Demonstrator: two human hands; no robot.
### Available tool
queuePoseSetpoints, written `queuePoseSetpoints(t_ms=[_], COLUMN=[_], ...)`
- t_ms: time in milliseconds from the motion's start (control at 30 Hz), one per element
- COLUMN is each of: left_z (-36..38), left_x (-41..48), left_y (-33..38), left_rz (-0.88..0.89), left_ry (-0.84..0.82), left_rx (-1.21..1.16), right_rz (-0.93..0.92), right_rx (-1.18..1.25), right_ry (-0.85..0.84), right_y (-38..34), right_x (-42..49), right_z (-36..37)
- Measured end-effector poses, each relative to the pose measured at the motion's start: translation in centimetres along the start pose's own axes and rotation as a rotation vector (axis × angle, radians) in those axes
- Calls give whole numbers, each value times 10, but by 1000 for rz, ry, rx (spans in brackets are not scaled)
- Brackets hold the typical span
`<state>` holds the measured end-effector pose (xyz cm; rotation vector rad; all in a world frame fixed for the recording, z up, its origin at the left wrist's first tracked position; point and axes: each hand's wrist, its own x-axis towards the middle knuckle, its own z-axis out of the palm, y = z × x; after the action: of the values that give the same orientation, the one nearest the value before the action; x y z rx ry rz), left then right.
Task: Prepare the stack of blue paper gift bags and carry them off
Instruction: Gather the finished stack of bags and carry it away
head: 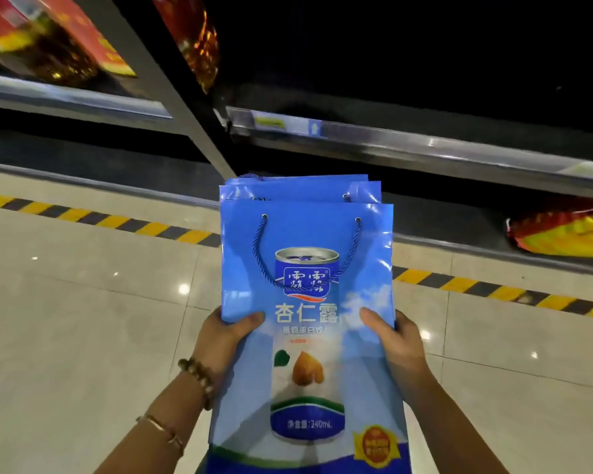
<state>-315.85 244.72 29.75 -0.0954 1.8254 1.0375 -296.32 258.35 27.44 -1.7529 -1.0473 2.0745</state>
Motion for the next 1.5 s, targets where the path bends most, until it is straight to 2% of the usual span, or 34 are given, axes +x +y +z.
queuePoseSetpoints(t_ms=[133, 367, 533, 700, 900, 1000, 1100, 1233, 1367, 1500], left_z=[30, 75, 96, 114, 132, 141, 150, 156, 164, 168], left_x=[70, 195, 287, 334, 376, 402, 426, 515, 480, 463], left_y=[-25, -32, 9, 69, 99, 105, 106, 87, 97, 97], left_rz=[-11, 124, 270, 392, 266, 355, 387, 396, 519, 509], left_ry=[-56, -125, -228, -206, -259, -219, -212, -231, -214, -195], left_rx=[-49, -29, -46, -10, -79, -39, -36, 25, 95, 152], right_rz=[-7, -125, -277, -368, -340, -361, -340, -264, -269, -259], right_rx=[-55, -79, -75, -118, 0, -53, -15, -23, -5, -105], right_ry=[33, 114, 145, 191, 240, 299, 273, 189, 220, 267], right_y=[22, 36, 7, -43, -69, -73, -73, -65, -65, -63], right_x=[61, 179, 264, 316, 350, 369, 386, 404, 419, 429], right_z=[-14, -19, -10, 3, 15, 20, 21, 19, 17, 17])
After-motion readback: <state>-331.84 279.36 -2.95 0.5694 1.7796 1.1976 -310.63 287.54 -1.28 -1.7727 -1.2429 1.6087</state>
